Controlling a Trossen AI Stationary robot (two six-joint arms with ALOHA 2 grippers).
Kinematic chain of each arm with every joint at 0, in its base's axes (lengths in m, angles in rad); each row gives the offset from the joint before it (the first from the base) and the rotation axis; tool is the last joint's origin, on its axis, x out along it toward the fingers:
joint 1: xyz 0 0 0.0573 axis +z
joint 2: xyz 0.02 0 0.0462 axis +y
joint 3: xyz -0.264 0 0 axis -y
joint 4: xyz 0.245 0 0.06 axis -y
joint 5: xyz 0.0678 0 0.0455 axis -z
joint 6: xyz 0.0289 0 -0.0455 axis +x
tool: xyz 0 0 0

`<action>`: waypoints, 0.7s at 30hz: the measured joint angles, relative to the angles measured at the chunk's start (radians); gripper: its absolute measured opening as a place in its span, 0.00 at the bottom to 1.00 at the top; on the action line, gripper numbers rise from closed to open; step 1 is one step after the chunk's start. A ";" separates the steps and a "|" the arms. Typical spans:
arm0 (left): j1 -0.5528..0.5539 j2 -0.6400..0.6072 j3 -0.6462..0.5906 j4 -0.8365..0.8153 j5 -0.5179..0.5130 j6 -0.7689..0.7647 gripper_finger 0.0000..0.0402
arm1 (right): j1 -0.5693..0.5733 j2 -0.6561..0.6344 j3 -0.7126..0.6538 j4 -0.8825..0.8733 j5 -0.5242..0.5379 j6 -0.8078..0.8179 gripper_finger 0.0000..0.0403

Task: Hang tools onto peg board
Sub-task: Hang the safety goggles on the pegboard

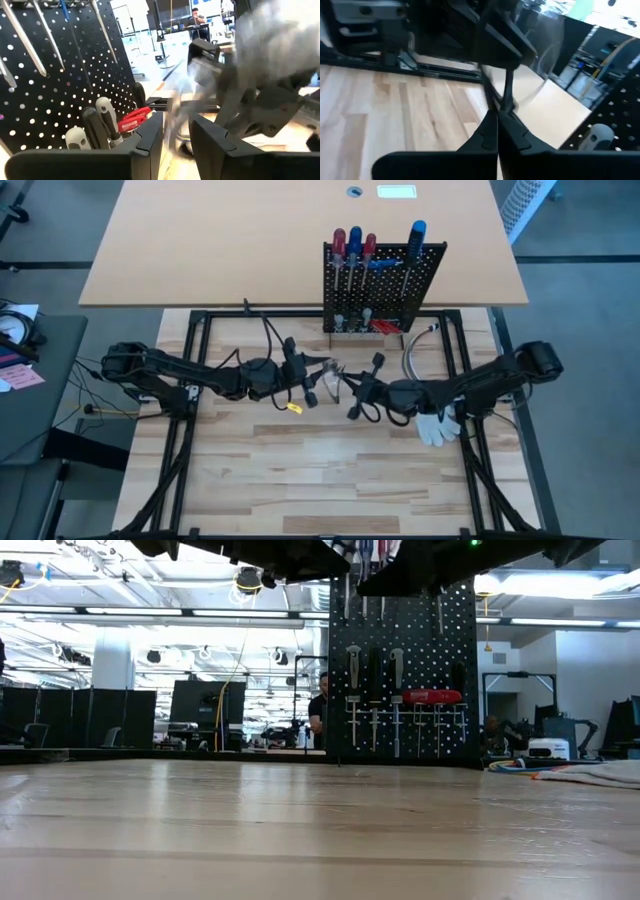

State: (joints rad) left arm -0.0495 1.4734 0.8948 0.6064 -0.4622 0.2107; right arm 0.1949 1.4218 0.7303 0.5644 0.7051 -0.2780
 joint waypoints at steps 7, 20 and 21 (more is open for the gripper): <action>-0.006 0.000 0.000 -0.014 0.019 0.033 0.12 | 0.001 -0.029 0.000 -0.076 -0.089 0.019 0.00; 0.015 0.001 0.000 -0.024 -0.022 -0.071 0.02 | 0.001 -0.013 0.000 -0.124 -0.082 0.120 0.36; 0.019 0.001 0.000 -0.021 -0.023 -0.082 0.02 | 0.003 -0.002 0.000 -0.101 -0.082 0.108 0.41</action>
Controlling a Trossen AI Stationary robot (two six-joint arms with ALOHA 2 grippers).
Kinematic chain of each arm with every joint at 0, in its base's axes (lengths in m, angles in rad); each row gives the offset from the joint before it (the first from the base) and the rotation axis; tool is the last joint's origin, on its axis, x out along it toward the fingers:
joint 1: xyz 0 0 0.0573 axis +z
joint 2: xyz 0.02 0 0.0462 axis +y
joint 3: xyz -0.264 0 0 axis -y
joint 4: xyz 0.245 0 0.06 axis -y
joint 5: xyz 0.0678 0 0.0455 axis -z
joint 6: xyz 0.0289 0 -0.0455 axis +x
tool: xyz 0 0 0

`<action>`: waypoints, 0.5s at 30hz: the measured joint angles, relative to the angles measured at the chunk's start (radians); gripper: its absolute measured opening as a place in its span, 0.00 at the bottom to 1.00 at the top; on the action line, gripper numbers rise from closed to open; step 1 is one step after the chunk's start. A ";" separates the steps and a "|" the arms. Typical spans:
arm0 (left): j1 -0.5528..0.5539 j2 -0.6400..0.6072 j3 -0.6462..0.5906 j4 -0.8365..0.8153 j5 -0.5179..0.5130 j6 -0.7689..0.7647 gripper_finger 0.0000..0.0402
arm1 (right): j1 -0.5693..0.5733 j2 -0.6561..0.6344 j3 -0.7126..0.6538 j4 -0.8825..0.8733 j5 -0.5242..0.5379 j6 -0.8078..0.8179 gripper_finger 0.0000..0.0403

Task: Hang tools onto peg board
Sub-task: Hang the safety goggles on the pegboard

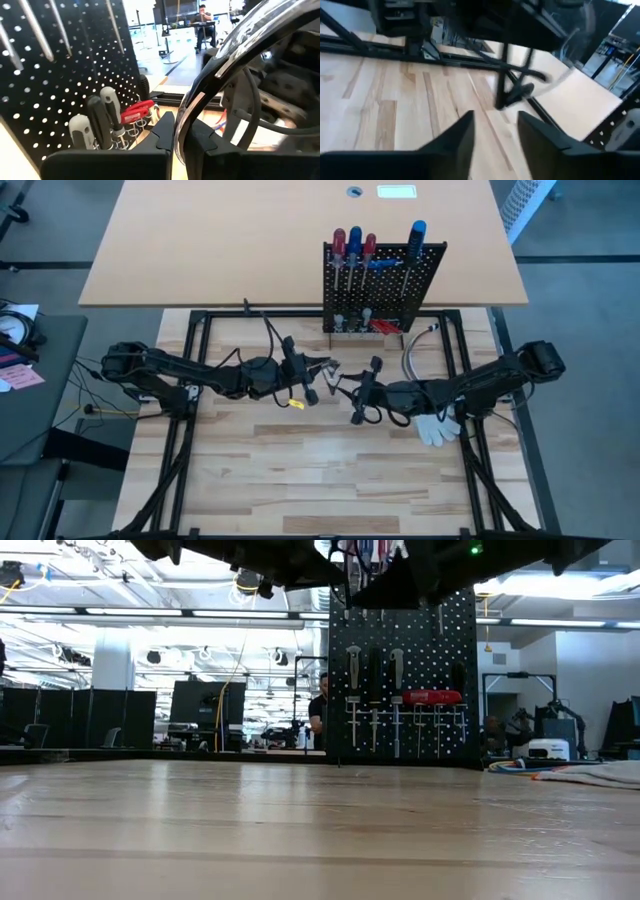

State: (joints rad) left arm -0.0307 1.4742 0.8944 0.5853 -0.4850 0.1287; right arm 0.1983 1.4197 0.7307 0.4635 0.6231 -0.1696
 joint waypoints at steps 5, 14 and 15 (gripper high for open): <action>0.006 0.000 0.000 0.005 -0.005 -0.011 0.02 | 0.026 0.114 0.000 0.276 0.112 -0.122 0.54; 0.006 0.000 0.000 0.007 -0.007 -0.009 0.02 | 0.047 0.300 0.012 0.642 0.326 -0.386 0.43; 0.006 0.000 -0.001 0.008 -0.008 -0.009 0.02 | 0.046 0.304 0.017 0.640 0.327 -0.386 0.40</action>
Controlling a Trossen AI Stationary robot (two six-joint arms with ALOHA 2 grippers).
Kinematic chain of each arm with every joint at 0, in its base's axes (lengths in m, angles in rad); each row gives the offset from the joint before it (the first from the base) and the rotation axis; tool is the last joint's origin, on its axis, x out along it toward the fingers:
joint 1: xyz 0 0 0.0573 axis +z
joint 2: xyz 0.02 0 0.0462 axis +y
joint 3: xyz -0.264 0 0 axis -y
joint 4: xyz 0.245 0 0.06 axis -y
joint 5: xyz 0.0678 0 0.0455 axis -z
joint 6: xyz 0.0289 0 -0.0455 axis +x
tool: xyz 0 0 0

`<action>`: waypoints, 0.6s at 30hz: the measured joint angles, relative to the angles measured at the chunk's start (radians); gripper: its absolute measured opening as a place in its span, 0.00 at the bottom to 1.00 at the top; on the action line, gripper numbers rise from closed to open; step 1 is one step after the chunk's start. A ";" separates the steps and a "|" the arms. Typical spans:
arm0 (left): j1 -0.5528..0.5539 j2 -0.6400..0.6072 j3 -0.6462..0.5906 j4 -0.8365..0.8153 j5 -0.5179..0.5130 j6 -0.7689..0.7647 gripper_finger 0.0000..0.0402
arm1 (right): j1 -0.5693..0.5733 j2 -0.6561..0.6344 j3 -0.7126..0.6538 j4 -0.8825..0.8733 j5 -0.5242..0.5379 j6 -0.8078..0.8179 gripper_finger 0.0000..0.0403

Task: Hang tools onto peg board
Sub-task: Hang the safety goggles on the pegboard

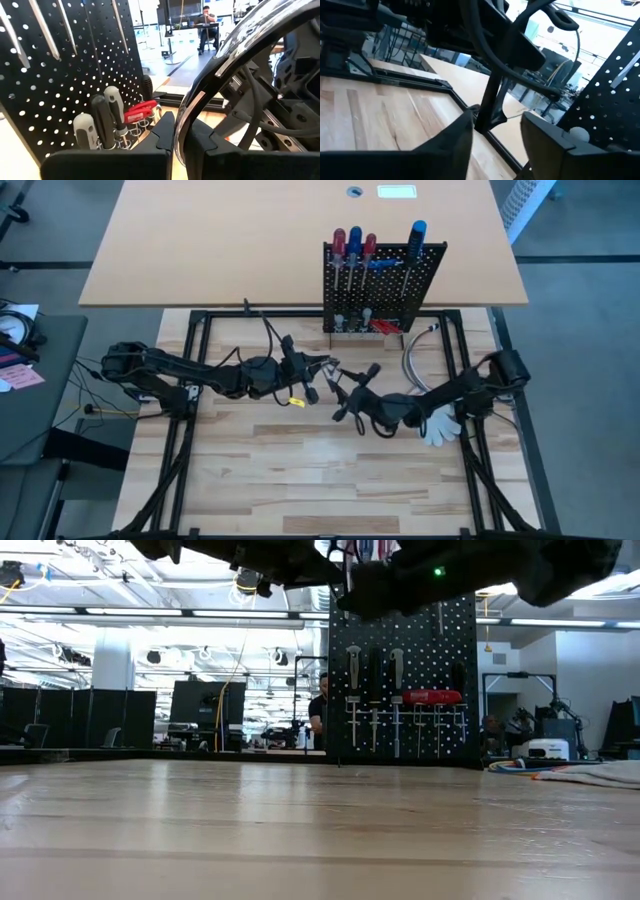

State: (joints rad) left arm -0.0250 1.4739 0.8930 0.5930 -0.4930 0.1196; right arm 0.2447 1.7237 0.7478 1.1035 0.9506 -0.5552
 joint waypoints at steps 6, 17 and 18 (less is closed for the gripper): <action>0.001 -0.003 0.000 0.014 -0.011 -0.001 0.02 | -0.019 0.000 0.037 -0.037 0.001 -0.003 0.22; 0.000 -0.001 0.001 0.008 0.011 0.009 0.09 | -0.025 -0.019 0.044 -0.120 -0.014 -0.011 0.03; -0.002 -0.001 0.002 0.007 0.016 0.010 0.11 | -0.025 -0.027 0.045 -0.143 -0.020 -0.010 0.03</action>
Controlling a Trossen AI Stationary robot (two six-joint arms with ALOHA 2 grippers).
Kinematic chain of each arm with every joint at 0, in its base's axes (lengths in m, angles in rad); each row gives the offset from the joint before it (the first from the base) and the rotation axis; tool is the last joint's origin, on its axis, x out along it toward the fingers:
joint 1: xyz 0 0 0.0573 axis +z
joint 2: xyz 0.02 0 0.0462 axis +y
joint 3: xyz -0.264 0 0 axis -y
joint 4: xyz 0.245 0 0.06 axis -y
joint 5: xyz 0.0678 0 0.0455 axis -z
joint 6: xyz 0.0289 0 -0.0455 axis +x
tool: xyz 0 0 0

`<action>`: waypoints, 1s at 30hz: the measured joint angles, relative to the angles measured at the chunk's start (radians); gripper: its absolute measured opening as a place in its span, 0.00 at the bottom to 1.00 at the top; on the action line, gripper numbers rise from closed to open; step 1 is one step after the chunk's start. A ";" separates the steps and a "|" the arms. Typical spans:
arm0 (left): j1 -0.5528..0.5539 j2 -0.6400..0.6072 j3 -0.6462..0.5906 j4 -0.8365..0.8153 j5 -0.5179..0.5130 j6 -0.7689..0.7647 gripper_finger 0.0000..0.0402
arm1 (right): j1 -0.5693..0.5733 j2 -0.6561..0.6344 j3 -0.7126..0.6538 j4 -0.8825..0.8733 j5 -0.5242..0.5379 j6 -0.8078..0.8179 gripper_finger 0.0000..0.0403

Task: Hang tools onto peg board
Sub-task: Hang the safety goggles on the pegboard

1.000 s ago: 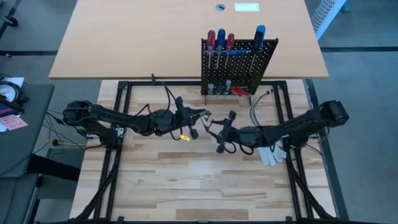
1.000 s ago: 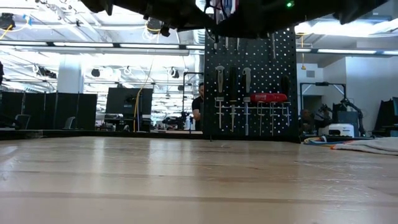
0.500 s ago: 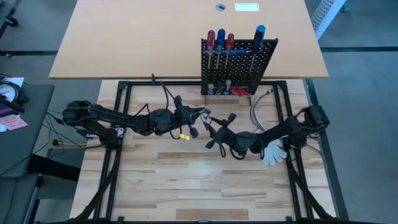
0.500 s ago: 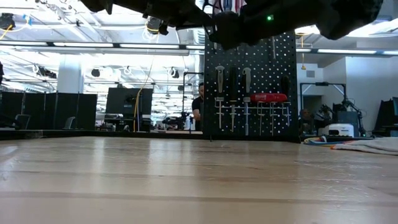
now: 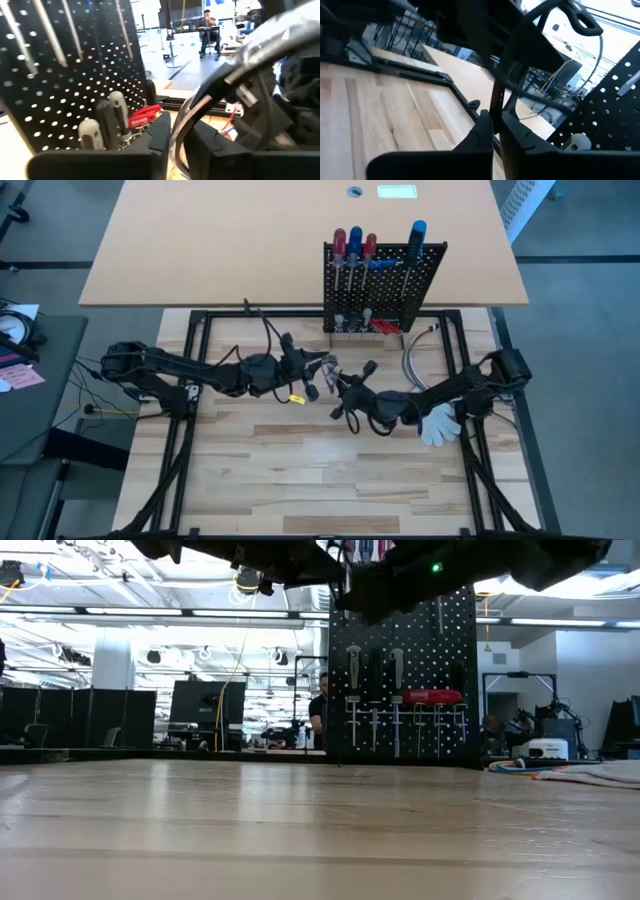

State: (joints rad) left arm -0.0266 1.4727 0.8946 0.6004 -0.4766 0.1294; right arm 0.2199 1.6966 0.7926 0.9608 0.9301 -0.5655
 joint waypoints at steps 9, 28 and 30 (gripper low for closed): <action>-0.009 0.003 0.000 -0.029 0.003 0.049 0.25 | 0.014 -0.171 0.004 -0.357 -0.051 0.101 0.01; -0.046 -0.060 0.000 -0.126 0.123 0.225 0.26 | 0.006 -0.528 0.002 -0.993 -0.551 0.386 0.01; -0.046 -0.060 0.000 -0.129 0.172 0.230 0.26 | 0.005 -0.532 0.002 -1.004 -0.546 0.395 0.01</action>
State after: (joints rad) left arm -0.0731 1.4124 0.8945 0.4717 -0.3046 0.3590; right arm 0.2253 1.1645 0.7944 -0.0430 0.3838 -0.1702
